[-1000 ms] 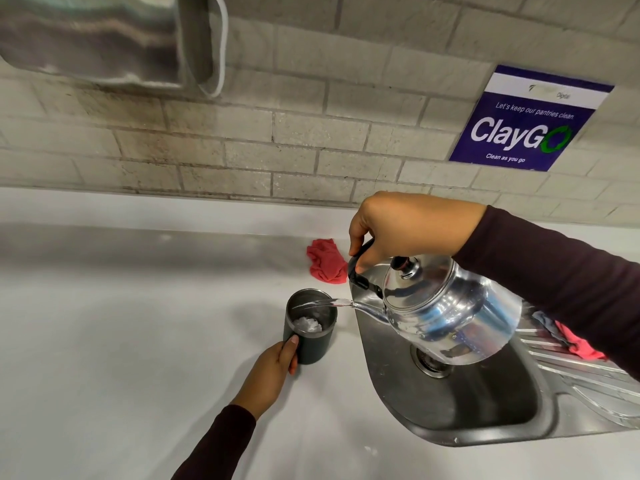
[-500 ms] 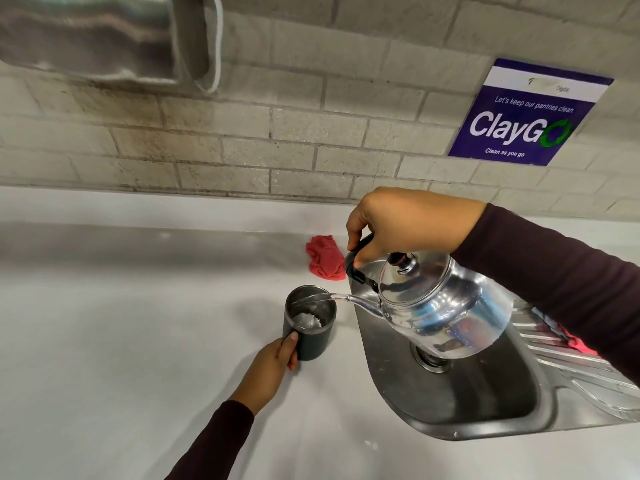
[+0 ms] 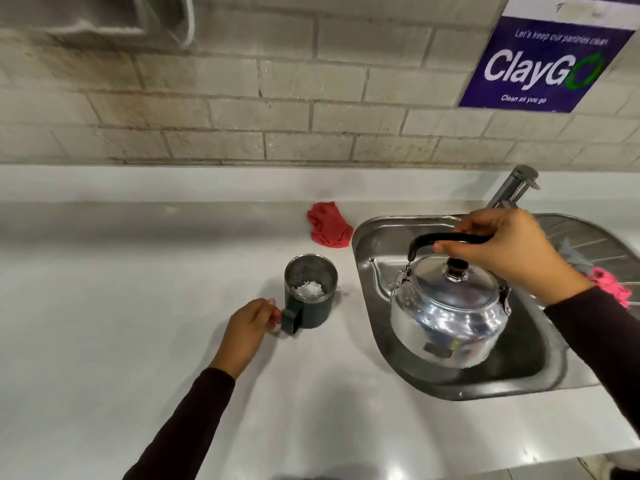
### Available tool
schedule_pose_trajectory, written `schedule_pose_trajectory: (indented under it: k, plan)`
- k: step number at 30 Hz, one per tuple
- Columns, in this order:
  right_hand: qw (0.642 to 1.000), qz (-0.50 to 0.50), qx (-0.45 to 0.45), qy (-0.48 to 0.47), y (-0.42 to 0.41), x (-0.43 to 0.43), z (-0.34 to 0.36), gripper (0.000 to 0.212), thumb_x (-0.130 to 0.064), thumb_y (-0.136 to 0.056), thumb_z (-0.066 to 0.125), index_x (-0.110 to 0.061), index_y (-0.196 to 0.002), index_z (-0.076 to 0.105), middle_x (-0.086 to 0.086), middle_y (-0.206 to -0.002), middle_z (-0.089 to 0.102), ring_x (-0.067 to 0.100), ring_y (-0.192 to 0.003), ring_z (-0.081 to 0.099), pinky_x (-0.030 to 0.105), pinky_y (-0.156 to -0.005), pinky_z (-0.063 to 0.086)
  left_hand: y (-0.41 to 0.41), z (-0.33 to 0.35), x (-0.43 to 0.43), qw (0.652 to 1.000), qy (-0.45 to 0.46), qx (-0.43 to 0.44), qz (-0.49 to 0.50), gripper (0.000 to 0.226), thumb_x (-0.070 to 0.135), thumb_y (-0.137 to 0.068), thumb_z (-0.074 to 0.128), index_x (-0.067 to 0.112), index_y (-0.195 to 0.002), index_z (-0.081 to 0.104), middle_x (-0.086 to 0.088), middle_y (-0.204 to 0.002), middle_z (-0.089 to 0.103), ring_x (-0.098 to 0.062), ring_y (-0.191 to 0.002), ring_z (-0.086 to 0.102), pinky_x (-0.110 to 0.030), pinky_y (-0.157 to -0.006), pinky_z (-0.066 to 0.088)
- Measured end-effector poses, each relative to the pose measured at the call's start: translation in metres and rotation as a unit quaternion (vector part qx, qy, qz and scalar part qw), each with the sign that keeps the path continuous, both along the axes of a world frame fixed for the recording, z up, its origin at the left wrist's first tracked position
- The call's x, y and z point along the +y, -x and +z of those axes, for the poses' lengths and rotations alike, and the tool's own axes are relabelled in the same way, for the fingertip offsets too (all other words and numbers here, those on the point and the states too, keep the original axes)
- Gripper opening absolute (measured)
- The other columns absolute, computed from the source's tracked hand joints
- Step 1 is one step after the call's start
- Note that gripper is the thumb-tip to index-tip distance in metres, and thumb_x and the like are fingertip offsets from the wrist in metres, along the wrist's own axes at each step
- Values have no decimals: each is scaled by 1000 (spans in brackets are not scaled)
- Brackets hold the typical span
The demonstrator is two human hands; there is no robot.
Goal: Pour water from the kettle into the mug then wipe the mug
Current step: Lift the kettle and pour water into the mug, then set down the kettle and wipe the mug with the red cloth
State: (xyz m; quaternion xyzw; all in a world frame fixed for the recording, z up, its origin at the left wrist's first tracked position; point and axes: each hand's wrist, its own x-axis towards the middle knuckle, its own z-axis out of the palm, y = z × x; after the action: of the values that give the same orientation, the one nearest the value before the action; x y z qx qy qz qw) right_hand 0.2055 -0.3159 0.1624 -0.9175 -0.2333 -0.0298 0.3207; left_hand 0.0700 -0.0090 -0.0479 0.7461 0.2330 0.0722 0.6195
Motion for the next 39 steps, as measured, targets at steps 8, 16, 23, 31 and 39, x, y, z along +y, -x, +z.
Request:
schedule_pose_trajectory:
  k: [8,16,23,31,39]
  plan:
    - [989,-40,-7,-143,-31,31,-7,25,-35,-63,84,-23,-59,63,-13,-45,62,-6,-36,52,5,-36,38,4,8,9,998,-40,-1,39,36,20,-94,46,18,-61,61,10,-50,58,2,-49,51,-21,-58,39]
    - [991,51,-20,-122,-90,143,1,31,-43,-68,78,-19,-68,58,-14,-56,52,-11,-44,49,3,-43,34,10,10,14,997,-15,0,74,38,25,-93,45,23,-58,59,11,-47,54,-1,-50,47,-23,-60,39]
    - [979,172,83,-70,-133,255,-34,38,-28,-71,80,-27,-60,43,-7,-66,56,6,-59,51,21,-60,41,22,15,27,993,-14,17,115,39,30,-92,44,29,-56,58,14,-49,53,1,-51,46,-23,-62,39]
    - [967,240,87,-14,-146,317,-87,40,-19,-70,79,-27,-59,42,-7,-60,52,6,-55,48,15,-52,39,39,10,40,984,-11,26,176,38,28,-93,45,25,-57,58,14,-49,53,2,-52,49,-23,-64,39]
    - [963,263,58,-30,-132,304,-121,22,-12,-71,79,-2,-78,61,6,-76,58,17,-74,50,13,-61,37,35,11,37,985,-7,17,174,39,28,-92,46,28,-56,60,13,-52,56,1,-55,50,-25,-68,43]
